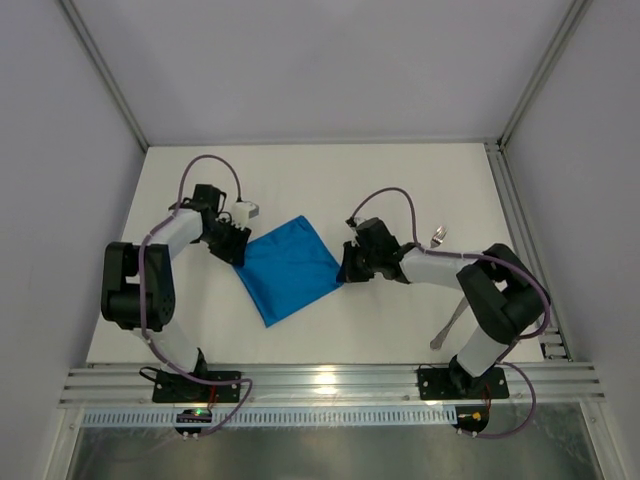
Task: Fold the napkin into a case and place the utensils inside
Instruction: Smooth out the square-folded napkin at the center of the board, then pick up the top corner of the square-folded napkin from the center of the board.
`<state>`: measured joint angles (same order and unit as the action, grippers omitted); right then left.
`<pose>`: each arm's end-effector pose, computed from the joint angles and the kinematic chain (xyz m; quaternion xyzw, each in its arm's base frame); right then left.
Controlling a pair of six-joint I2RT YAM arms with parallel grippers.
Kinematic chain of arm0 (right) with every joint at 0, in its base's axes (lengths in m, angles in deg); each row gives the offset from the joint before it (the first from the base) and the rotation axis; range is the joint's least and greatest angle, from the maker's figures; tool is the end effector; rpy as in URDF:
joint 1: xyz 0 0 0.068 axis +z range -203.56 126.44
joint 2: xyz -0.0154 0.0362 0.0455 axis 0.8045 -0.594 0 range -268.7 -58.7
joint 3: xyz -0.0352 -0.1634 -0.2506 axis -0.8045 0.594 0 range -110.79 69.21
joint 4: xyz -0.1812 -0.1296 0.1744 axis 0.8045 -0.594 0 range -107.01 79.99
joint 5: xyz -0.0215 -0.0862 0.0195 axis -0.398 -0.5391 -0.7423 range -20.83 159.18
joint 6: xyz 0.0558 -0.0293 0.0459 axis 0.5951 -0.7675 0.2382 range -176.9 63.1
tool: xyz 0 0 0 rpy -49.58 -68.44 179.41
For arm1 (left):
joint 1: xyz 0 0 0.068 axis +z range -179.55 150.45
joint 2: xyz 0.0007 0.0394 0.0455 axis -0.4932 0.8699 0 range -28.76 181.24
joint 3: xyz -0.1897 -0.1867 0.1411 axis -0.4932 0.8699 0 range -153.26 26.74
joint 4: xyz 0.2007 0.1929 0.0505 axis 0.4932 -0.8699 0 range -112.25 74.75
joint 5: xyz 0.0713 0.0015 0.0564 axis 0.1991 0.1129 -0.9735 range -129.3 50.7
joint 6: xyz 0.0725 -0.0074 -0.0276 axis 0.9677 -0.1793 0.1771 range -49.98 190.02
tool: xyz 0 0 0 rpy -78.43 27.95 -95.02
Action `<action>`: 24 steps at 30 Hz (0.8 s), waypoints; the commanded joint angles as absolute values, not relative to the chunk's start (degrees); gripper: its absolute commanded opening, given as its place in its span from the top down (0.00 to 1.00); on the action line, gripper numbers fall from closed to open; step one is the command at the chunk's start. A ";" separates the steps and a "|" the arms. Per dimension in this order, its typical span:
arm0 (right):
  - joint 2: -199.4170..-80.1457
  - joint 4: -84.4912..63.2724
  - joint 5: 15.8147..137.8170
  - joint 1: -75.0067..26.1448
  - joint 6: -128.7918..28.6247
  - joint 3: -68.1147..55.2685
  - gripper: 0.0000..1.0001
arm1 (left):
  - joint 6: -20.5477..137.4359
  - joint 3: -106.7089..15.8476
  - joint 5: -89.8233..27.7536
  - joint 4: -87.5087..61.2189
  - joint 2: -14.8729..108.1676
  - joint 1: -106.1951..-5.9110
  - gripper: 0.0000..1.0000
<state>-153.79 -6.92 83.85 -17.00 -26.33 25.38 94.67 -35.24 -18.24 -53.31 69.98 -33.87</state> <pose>0.2733 0.2237 0.1312 -0.0939 0.9228 0.2952 0.2291 0.3479 -0.0503 0.1598 0.2670 0.9376 -0.1554 0.1597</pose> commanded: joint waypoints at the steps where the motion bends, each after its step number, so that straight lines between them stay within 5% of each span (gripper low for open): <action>1: -150.81 -12.45 82.81 -17.26 -30.61 15.99 0.96 | 94.99 -39.09 -14.34 -55.32 64.50 -33.51 0.62; 9: -162.92 -24.94 77.27 -17.26 -41.60 -9.69 0.79 | 92.35 -43.31 -16.27 -57.87 62.20 -32.81 0.52; 16: -180.67 -35.32 75.24 -17.35 -44.59 -34.81 0.79 | 90.07 -44.63 -18.55 -59.46 66.77 -27.99 0.53; 24: -191.85 -36.82 77.78 -16.91 -43.89 -44.34 0.79 | 89.71 -43.22 -19.26 -58.67 68.01 -26.65 0.54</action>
<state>-192.10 -35.31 76.07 -17.29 -43.29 -40.35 90.38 -42.86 -19.37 -58.45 68.17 -26.61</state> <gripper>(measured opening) 0.211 0.464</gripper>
